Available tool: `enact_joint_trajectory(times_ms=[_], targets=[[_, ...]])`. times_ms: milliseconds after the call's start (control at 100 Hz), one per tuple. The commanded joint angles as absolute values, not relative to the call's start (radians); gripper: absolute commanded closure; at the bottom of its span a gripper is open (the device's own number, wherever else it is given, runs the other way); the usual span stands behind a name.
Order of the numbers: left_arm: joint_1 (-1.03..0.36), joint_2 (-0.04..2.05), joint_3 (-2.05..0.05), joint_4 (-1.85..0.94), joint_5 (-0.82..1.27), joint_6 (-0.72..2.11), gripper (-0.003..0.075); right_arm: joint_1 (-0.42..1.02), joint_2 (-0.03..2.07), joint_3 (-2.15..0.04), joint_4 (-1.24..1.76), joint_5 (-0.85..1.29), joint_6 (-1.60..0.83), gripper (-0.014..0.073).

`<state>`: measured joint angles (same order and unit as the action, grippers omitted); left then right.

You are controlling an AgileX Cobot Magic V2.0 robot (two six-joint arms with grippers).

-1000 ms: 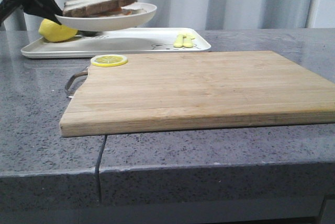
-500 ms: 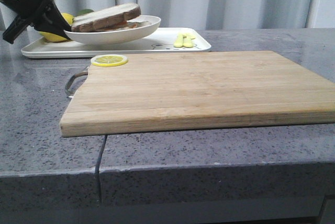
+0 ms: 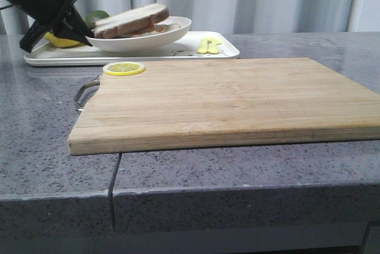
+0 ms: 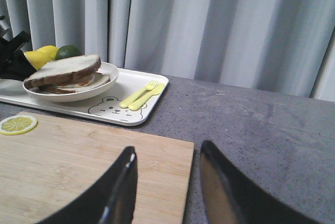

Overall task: Place bread and move sandwich to tray
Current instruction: 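Lower the plate onto the white tray with the left gripper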

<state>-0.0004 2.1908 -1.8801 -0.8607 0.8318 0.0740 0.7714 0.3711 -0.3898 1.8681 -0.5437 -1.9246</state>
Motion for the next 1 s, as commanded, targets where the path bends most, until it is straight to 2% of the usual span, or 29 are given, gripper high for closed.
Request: enact_joint_trajectory(times_ms=[0, 990], targets=[[-0.005, 2.131, -1.922, -0.959, 0.801, 0.072, 0.0740, 0.768, 0.372, -0.419, 1.830, -0.523, -1.923, 0.0285], [-0.005, 2.133, -1.922, -0.924, 0.769, 0.072, 0.0740, 0.768, 0.372, -0.419, 1.830, -0.539, -1.923, 0.0285]])
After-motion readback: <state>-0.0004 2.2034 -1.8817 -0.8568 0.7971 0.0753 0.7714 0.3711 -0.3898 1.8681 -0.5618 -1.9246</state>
